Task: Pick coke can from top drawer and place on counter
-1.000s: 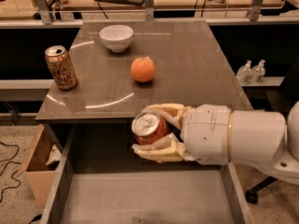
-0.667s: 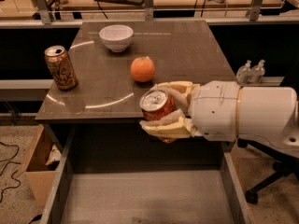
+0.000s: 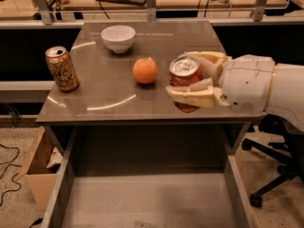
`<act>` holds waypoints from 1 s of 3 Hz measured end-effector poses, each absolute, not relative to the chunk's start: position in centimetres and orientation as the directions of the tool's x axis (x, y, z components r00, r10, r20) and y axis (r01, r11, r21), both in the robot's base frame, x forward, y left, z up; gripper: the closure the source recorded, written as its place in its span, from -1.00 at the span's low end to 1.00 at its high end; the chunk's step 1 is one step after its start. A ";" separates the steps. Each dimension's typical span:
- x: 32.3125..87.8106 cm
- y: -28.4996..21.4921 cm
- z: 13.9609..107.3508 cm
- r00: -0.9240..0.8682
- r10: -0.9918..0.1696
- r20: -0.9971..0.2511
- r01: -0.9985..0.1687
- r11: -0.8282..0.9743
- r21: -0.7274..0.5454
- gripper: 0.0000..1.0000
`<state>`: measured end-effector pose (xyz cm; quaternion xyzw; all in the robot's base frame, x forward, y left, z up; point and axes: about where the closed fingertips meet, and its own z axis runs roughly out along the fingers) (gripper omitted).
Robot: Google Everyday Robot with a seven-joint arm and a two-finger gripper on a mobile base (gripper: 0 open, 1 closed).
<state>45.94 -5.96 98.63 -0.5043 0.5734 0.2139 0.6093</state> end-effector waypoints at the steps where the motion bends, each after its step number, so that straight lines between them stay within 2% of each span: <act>1: 50.0 -7.5 98.6 0.253 -0.256 -0.933 -0.830 0.438 -0.345 1.00; 3: 54.1 -9.9 95.7 0.199 -0.194 -0.961 -0.799 0.536 -0.274 1.00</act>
Offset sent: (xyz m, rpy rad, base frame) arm 0.1011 -0.0459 -0.0357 0.1955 0.0558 -0.1002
